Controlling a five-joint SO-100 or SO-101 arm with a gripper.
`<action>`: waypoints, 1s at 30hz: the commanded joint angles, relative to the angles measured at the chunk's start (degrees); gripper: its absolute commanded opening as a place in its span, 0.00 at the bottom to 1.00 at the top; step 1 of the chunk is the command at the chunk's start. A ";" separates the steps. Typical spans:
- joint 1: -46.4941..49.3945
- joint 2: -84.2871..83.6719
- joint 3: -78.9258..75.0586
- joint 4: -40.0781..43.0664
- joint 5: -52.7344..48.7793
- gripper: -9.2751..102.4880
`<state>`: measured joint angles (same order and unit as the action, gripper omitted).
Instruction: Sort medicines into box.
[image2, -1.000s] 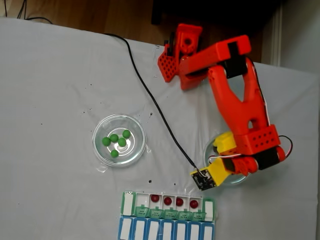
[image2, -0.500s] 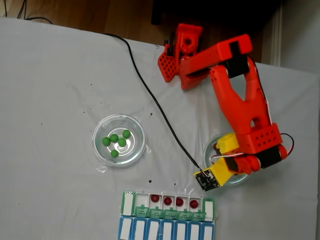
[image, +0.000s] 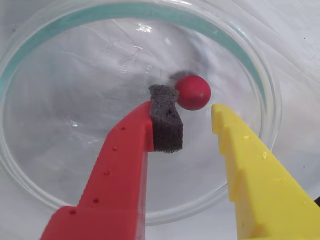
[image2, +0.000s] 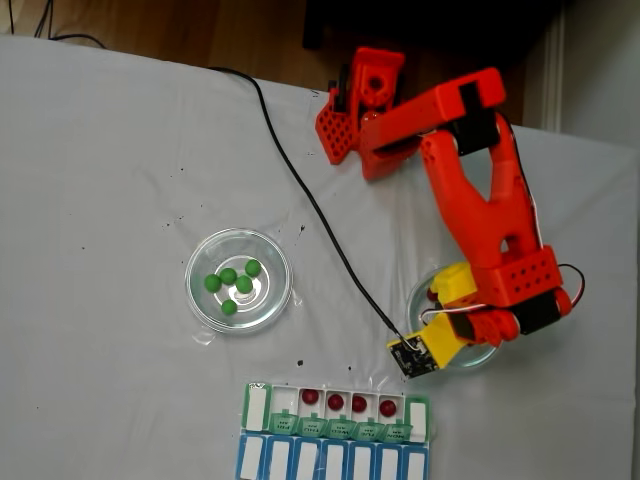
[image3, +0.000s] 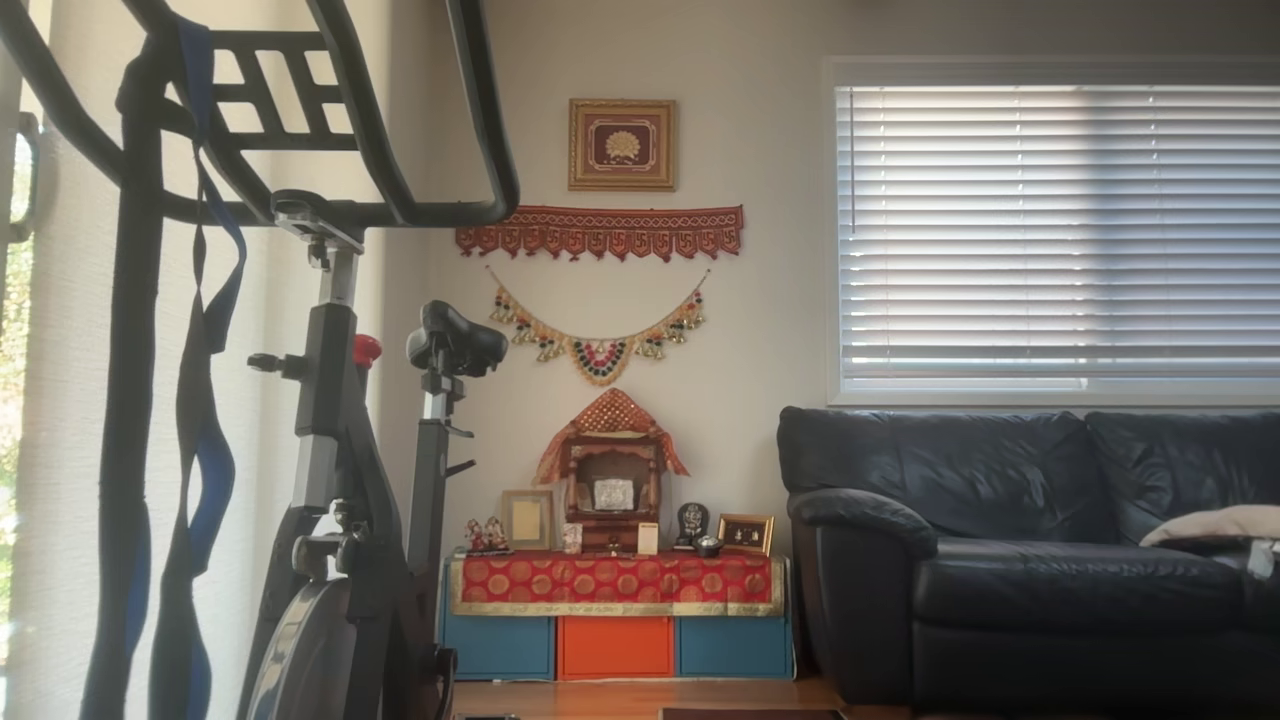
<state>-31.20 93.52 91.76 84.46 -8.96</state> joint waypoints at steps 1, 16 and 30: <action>-0.62 5.10 -0.79 -0.26 0.09 0.23; -0.88 6.15 0.79 -0.53 -0.44 0.29; -1.41 4.57 1.85 -1.85 0.00 0.29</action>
<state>-31.64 93.87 94.22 82.79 -8.96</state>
